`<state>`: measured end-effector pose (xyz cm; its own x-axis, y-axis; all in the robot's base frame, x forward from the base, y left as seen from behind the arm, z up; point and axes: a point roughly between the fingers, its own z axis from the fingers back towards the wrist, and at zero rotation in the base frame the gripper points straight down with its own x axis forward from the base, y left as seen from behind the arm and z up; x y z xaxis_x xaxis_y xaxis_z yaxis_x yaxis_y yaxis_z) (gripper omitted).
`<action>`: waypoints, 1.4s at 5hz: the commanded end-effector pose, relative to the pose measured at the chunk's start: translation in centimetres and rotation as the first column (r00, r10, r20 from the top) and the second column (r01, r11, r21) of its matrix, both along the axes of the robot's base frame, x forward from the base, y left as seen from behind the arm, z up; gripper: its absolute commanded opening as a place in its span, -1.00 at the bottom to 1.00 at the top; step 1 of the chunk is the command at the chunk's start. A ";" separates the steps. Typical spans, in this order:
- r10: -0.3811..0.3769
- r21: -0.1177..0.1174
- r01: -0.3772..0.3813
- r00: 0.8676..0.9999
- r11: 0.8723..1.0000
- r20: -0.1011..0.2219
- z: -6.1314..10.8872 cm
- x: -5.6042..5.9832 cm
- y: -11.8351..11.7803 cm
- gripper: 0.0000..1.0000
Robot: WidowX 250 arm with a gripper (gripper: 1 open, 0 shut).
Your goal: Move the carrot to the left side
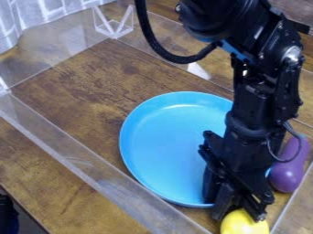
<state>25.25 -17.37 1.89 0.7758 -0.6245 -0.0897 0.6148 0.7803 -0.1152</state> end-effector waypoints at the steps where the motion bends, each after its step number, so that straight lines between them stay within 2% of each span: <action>1: -0.080 0.001 0.080 0.997 0.997 -0.014 -0.4 -1.0 -0.5 -1.00; 3: -0.143 -0.001 0.143 0.990 0.990 -0.011 -0.5 -1.0 0.1 -1.00; 4: -0.247 -0.001 0.247 0.969 0.969 -0.009 0.0 -0.9 -0.1 -1.00; 5: -0.348 -0.002 0.348 0.937 0.937 -0.007 0.6 -0.7 -0.8 -1.00; 6: -0.250 -0.003 0.250 0.968 0.968 -0.004 0.8 -0.3 -1.6 -1.00; 7: -0.149 -0.005 0.149 0.989 0.989 -0.002 0.9 0.1 -2.0 -1.00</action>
<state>25.94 -17.74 2.46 0.7013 -0.7044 -0.1099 0.6954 0.7098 -0.1122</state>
